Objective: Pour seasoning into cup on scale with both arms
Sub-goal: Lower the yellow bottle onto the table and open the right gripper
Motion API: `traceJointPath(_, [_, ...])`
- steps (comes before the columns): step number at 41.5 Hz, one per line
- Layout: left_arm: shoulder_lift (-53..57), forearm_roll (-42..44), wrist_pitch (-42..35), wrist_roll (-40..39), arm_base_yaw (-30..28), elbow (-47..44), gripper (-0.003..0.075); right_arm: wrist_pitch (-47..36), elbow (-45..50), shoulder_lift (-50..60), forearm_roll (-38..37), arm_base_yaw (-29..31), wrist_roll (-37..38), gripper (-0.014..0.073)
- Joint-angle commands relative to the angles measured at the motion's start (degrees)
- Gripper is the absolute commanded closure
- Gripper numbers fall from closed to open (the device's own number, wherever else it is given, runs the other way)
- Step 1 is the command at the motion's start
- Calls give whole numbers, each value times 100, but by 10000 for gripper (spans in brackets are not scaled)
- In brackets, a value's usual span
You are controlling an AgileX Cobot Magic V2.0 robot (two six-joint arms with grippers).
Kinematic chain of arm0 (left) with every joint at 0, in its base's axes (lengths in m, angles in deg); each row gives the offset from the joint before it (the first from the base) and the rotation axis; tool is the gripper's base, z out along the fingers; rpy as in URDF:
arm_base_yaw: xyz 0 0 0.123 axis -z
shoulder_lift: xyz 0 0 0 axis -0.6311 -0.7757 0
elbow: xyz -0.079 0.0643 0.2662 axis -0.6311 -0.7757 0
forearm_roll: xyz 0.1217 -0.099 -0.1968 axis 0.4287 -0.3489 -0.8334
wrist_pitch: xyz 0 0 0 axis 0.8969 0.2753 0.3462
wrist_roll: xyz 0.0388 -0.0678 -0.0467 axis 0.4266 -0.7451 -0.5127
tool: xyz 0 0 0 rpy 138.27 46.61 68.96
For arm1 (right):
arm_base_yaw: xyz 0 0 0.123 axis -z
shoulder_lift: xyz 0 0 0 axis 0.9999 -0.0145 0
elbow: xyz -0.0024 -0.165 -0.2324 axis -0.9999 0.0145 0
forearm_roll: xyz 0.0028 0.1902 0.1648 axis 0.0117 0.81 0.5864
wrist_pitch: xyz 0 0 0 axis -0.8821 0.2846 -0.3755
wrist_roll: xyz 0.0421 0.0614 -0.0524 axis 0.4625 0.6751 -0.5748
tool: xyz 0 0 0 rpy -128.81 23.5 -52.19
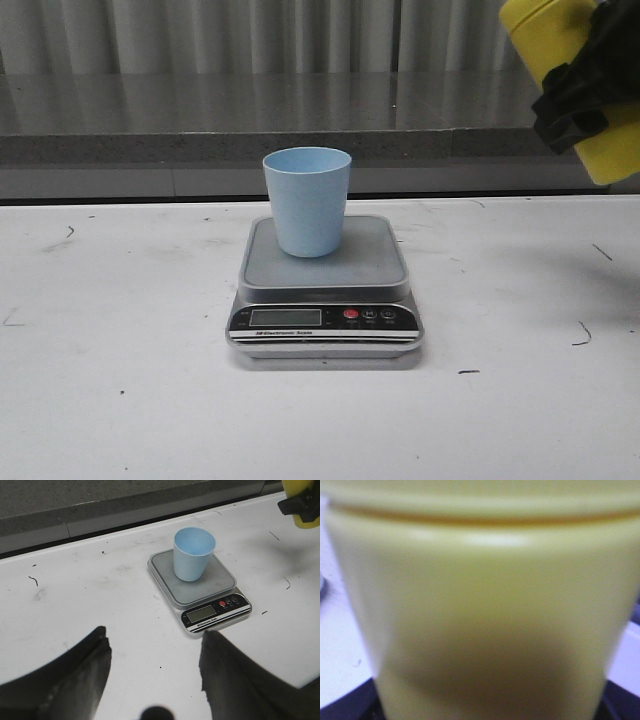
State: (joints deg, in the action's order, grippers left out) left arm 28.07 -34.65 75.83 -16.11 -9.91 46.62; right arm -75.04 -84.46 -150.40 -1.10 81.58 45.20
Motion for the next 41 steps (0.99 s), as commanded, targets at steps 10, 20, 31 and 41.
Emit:
traceJointPath(10, [-5, -35, -419, -54, 3, 151, 334, -4250, 1264, -77, 538, 389, -202, 335])
traceJointPath(20, [-5, -35, -419, -54, 3, 151, 334, -5236, 1244, -937, 1033, 394, -557, 335])
traceJointPath(31, [-5, -35, -419, -54, 3, 151, 334, -6716, 1244, -1832, 1212, 394, -933, 335])
traceJointPath(41, [-5, -35, -419, -54, 3, 151, 334, -7334, 1145, -2359, 1633, 394, -938, 335])
